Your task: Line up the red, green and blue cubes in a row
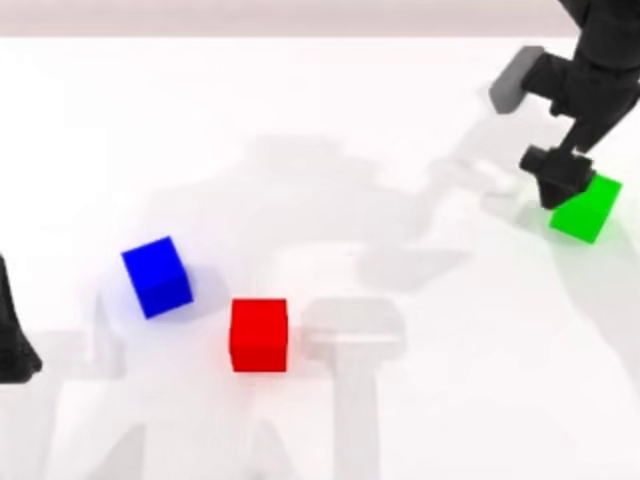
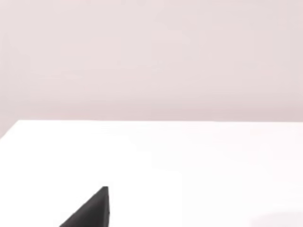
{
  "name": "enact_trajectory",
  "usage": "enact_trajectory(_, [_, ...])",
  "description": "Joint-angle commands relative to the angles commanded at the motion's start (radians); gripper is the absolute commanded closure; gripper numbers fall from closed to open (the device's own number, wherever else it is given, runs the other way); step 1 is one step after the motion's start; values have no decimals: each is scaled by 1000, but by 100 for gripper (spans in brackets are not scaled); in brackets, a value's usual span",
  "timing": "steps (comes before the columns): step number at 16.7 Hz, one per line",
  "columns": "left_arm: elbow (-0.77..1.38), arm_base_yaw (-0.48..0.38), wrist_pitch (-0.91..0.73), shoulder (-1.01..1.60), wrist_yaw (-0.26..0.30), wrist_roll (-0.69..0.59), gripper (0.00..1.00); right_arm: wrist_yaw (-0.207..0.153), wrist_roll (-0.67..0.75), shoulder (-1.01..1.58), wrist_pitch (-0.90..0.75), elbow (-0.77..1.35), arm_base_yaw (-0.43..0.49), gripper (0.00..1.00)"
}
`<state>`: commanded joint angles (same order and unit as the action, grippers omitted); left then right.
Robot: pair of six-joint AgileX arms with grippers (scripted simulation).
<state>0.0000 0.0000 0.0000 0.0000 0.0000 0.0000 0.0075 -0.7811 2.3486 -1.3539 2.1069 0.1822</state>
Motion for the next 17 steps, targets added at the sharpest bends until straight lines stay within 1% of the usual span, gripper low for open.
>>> enact_trajectory(2, [0, 0, 0, 0, 0, 0, 0, -2, -81, -21, 18, -25, -43, 0])
enact_trajectory(4, [0, 0, 0, 0, 0, 0, 0, -3, -119, -33, 28, -38, -65, 0])
enact_trajectory(11, [0, 0, 0, 0, 0, 0, 0, -3, -120, -29, 44, -52, -64, 0])
enact_trajectory(13, [0, 0, 0, 0, 0, 0, 0, -3, -119, -19, 101, -98, -65, 0])
enact_trajectory(17, [0, 0, 0, 0, 0, 0, 0, -3, -120, 15, 272, -226, -65, 0])
